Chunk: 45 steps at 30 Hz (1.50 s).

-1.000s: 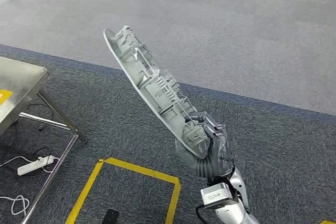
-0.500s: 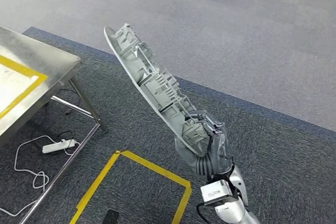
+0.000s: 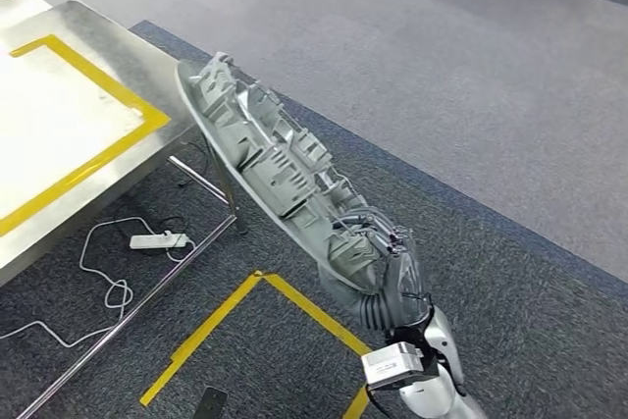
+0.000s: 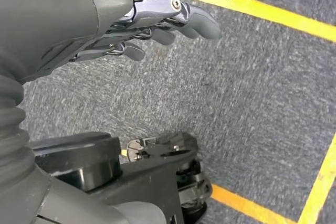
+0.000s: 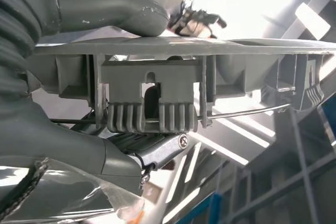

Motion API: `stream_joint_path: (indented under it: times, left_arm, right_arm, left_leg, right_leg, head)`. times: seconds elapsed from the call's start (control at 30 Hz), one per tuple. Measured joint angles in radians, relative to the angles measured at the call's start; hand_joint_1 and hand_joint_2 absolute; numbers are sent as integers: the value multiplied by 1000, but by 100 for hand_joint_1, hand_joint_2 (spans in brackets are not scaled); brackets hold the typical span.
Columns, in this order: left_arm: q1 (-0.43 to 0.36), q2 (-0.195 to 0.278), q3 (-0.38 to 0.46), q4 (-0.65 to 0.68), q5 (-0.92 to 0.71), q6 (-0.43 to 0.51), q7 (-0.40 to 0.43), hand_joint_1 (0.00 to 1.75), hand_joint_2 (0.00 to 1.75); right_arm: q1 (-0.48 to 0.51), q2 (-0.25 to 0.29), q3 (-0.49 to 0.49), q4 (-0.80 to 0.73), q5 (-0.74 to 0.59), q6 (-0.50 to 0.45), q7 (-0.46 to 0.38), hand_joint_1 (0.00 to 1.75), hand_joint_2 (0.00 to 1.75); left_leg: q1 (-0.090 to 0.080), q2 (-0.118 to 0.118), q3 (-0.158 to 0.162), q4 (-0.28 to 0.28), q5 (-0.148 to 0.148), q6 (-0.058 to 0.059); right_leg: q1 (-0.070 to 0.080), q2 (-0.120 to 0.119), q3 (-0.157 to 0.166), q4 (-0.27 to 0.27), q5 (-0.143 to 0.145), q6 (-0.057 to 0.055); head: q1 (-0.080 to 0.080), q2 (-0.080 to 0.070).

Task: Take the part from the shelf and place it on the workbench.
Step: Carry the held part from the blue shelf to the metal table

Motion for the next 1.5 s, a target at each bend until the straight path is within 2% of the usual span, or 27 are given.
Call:
stream_joint_path:
  times: [0.07,0.13,0.2,0.27,0.33,0.37,0.4,0.43,0.5,0.57,0.63,0.67,0.73,0.8,0.83,0.87,0.9,0.97,1.03,1.1,1.17,1.23,1.3,1.37,1.4,1.43,1.5]
  left_arm:
    - [-3,0,-7,0,-3,0,7,0,175]
    - [-4,0,-13,0,-6,0,12,0,175]
    - [-5,0,-18,0,-9,1,14,0,175]
    - [-8,0,-23,0,-12,2,17,0,175]
    - [-10,0,-28,0,-13,2,21,0,175]
    - [-10,0,-30,0,-14,2,23,0,175]
    - [-9,0,-32,0,-14,2,25,0,175]
    - [-9,0,-34,0,-14,2,26,0,175]
    - [-10,0,-36,0,-15,2,27,0,175]
    - [-13,0,-38,0,-15,2,27,0,175]
    - [-13,0,-40,0,-15,2,27,0,175]
    - [-12,0,-41,0,-15,2,27,0,175]
    - [-13,-1,-43,0,-15,2,27,0,175]
    - [-17,-2,-44,0,-16,2,28,0,175]
    - [-18,-3,-45,0,-17,2,28,0,175]
    - [-18,-3,-45,0,-17,2,28,0,175]
    - [-18,-3,-45,0,-17,2,28,0,175]
    - [-18,-3,-45,0,-18,2,28,0,175]
    - [-19,-4,-46,0,-18,2,28,0,175]
    - [-19,-4,-46,0,-18,2,28,0,175]
    - [-17,-3,-48,0,-18,2,29,0,175]
    - [-17,-2,-51,0,-17,3,29,0,175]
    - [-20,-2,-52,0,-17,3,29,0,175]
    - [-20,-2,-54,0,-15,3,30,0,175]
    - [-19,-1,-54,0,-14,3,30,0,175]
    - [-19,-1,-55,0,-13,3,31,0,175]
    - [-19,0,-57,0,-11,3,31,0,175]
  right_arm:
    - [-14,-3,18,5,34,4,8,175,175]
    - [-22,-5,38,12,58,7,17,175,175]
    - [-29,-6,56,19,70,10,25,175,175]
    - [-35,-7,71,24,78,13,29,175,175]
    - [-38,-9,84,30,84,14,34,175,175]
    - [-40,-10,90,33,86,14,36,175,175]
    - [-42,-11,96,37,88,15,39,175,175]
    - [-43,-12,101,40,88,16,41,175,175]
    - [-46,-13,109,43,89,16,42,175,175]
    - [-50,-14,114,43,89,16,42,175,175]
    - [-54,-14,119,43,91,16,43,175,175]
    - [-57,-14,121,43,92,16,45,175,175]
    - [-61,-15,125,44,96,16,48,175,175]
    - [-63,-18,128,46,99,16,50,175,175]
    - [-63,-19,129,47,100,16,51,175,175]
    - [-62,-21,130,49,101,16,52,175,175]
    - [-62,-23,131,50,103,16,54,175,175]
    - [-62,-25,132,51,105,16,56,175,175]
    - [-63,-25,134,52,106,16,56,175,175]
    - [-64,-26,137,52,106,16,56,175,175]
    - [-65,-26,141,52,106,16,58,175,175]
    - [-66,-26,142,52,108,15,61,175,175]
    - [-67,-26,144,52,111,13,62,175,175]
    - [-67,-27,146,52,115,13,65,175,175]
    - [-67,-27,148,53,118,12,67,175,175]
    - [-67,-27,149,53,121,12,70,175,175]
    - [-68,-27,152,53,125,10,74,175,175]
  left_leg:
    - [3,-19,-7,3,0,-10]
    - [7,-36,-11,3,2,-21]
    - [5,-7,-22,28,-16,-32]
    - [3,53,-66,125,-68,-42]
    - [7,81,-123,244,-114,-49]
    - [8,85,-136,271,-114,-50]
    - [9,88,-130,258,-96,-50]
    - [9,95,-105,209,-64,-47]
    - [0,136,-37,77,-10,-36]
    - [-11,168,-4,9,-1,-24]
    - [-14,155,-5,2,-5,-17]
    - [-11,144,-3,-3,-3,-12]
    - [-3,120,3,-13,1,-3]
    - [1,97,4,-15,1,4]
    - [1,84,5,-14,1,6]
    - [1,70,5,-14,0,6]
    - [1,54,7,-13,-1,6]
    - [2,23,11,-11,-4,3]
    - [2,-2,10,-7,-8,-5]
    - [4,-22,3,-4,-8,-14]
    - [6,-35,-1,-2,-9,-23]
    - [3,2,-18,37,-32,-34]
    - [5,62,-71,148,-82,-45]
    - [10,84,-129,257,-111,-52]
    - [12,88,-138,270,-102,-53]
    - [13,92,-129,244,-74,-52]
    - [7,127,-73,123,-4,-45]
  right_leg:
    - [-2,32,30,-60,12,-1]
    - [-1,18,37,-65,10,-7]
    - [-2,-7,43,-69,10,-18]
    - [-2,-37,49,-72,7,-28]
    - [1,-67,53,-71,2,-32]
    - [1,-82,56,-71,-1,-33]
    - [2,-95,59,-71,-4,-33]
    - [3,-109,65,-71,-8,-32]
    - [7,-132,75,-71,-16,-26]
    - [12,-153,80,-72,-22,-17]
    - [15,-174,85,-75,-27,-8]
    - [15,-170,86,-73,-32,-2]
    - [10,-121,65,-28,-62,7]
    - [6,-67,-1,94,-116,11]
    - [5,-58,-38,157,-136,13]
    - [5,-55,-65,196,-140,14]
    - [5,-54,-76,199,-124,14]
    - [3,-36,-39,94,-44,11]
    - [-1,6,16,-25,5,7]
    - [-2,24,40,-65,3,1]
    - [-3,5,47,-72,2,-7]
    - [-7,-20,56,-76,0,-19]
    - [-6,-49,67,-78,-7,-29]
    - [-4,-78,78,-78,-17,-32]
    - [-4,-92,83,-78,-22,-31]
    - [-3,-104,90,-78,-27,-30]
    - [-2,-128,106,-78,-39,-24]
  head:
    - [-1,0]
    - [0,0]
    - [-5,0]
    - [-11,0]
    - [-14,0]
    - [-14,0]
    - [-14,0]
    - [-14,0]
    - [-14,0]
    - [-13,0]
    - [-11,0]
    - [-10,0]
    - [-6,0]
    - [-2,0]
    - [-1,0]
    - [-1,0]
    - [0,0]
    - [0,0]
    - [0,0]
    - [0,0]
    - [0,0]
    - [-6,0]
    - [-13,0]
    - [-13,0]
    - [-13,0]
    - [-14,0]
    - [-13,0]
